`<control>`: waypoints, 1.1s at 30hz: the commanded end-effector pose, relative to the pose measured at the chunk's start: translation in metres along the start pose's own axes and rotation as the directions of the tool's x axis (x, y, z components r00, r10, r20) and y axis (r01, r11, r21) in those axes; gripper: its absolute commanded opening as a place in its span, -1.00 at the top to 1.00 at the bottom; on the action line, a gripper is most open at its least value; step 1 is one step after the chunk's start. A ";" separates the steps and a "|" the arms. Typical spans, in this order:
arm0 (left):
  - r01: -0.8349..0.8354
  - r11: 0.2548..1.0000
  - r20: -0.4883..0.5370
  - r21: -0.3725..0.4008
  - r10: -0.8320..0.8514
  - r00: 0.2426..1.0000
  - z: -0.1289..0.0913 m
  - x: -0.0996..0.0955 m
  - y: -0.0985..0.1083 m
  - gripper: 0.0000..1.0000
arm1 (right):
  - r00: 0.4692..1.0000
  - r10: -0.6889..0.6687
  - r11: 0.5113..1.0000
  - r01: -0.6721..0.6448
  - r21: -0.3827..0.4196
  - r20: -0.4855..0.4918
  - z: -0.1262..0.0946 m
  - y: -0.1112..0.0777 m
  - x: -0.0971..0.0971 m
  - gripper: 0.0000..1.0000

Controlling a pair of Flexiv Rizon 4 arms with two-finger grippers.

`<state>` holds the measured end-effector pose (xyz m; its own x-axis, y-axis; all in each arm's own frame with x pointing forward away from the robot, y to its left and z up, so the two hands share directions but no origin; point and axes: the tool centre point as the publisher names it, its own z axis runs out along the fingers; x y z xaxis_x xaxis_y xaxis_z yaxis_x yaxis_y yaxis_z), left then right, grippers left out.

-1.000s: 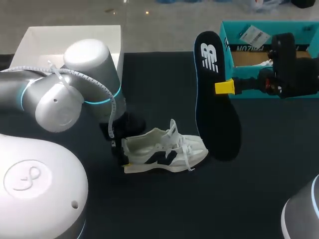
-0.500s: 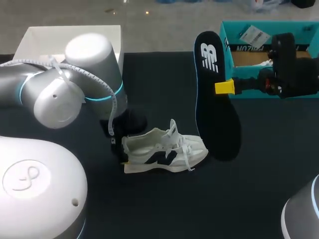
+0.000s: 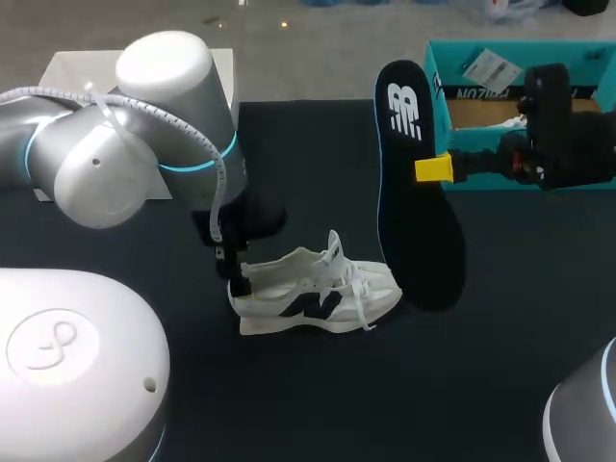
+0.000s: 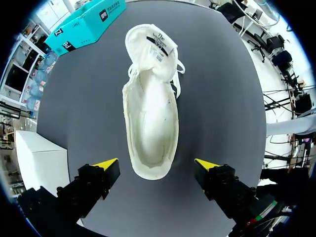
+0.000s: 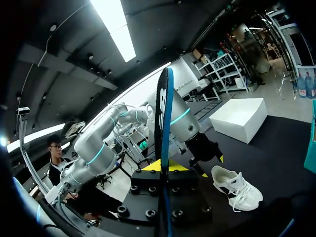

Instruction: Take the shoe out of the shoebox, open the shoe tongue, remove and reinsert the insole, then place the shoe into the shoebox

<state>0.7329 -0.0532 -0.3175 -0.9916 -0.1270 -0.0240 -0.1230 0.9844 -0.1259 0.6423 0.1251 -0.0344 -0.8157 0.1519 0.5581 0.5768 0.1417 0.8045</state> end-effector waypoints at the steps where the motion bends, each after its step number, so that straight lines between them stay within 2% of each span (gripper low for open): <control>1: 0.000 0.999 0.012 -0.037 0.001 1.000 -0.010 -0.010 -0.015 -1.00 | 1.000 0.001 1.000 -0.001 0.000 0.001 0.002 0.000 -0.001 1.00; 7: 0.009 1.000 0.032 -0.030 -0.008 0.999 -0.007 -0.037 -0.040 -0.97 | 1.000 0.001 1.000 -0.001 0.000 0.001 0.002 0.000 -0.001 1.00; 8: 0.010 1.000 0.029 -0.029 -0.009 1.000 -0.005 -0.041 -0.044 -0.62 | 1.000 0.001 1.000 -0.001 0.000 0.001 0.002 0.000 -0.001 1.00; 9: 0.009 1.000 0.028 -0.029 -0.008 1.000 -0.003 -0.044 -0.047 -0.51 | 1.000 0.001 1.000 -0.001 0.000 0.001 0.002 0.000 -0.001 1.00; 10: 0.008 1.000 0.013 -0.023 -0.007 1.000 0.001 -0.049 -0.053 -0.26 | 1.000 0.001 1.000 -0.001 0.000 0.001 0.002 0.000 -0.001 1.00; 11: -0.003 1.000 0.005 -0.019 0.003 1.000 0.004 -0.051 -0.057 -0.22 | 1.000 0.001 1.000 -0.001 0.000 0.001 0.002 0.000 -0.001 1.00; 12: -0.020 1.000 -0.003 -0.021 0.020 1.000 0.007 -0.053 -0.061 -0.19 | 1.000 0.001 1.000 -0.001 0.000 0.001 0.002 0.000 -0.001 1.00; 17: -0.058 0.998 -0.041 -0.020 0.057 0.998 0.024 -0.058 -0.077 -0.44 | 1.000 0.001 1.000 -0.001 0.000 0.001 0.002 0.000 -0.001 1.00; 21: -0.070 0.997 -0.058 -0.026 0.069 0.996 0.038 -0.060 -0.085 -0.42 | 1.000 0.001 1.000 -0.001 0.000 0.001 0.002 0.000 -0.001 1.00; 31: -0.110 0.994 -0.088 -0.025 0.107 0.990 0.057 -0.054 -0.100 -0.30 | 1.000 0.001 1.000 -0.001 0.000 0.001 0.002 0.000 -0.001 1.00; 32: -0.111 0.993 -0.092 -0.026 0.108 0.990 0.060 -0.052 -0.100 -0.23 | 1.000 0.001 1.000 -0.001 0.000 0.001 0.002 0.000 -0.001 1.00; 33: -0.108 0.994 -0.100 -0.029 0.104 0.989 0.063 -0.051 -0.100 0.01 | 1.000 0.001 1.000 -0.001 0.000 0.001 0.002 0.000 -0.001 1.00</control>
<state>0.7966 -0.1469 -0.3576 -0.9985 -0.0093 0.0532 -0.0146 0.9947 -0.1017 0.6423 0.1251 -0.0344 -0.8158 0.1518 0.5581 0.5768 0.1417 0.8045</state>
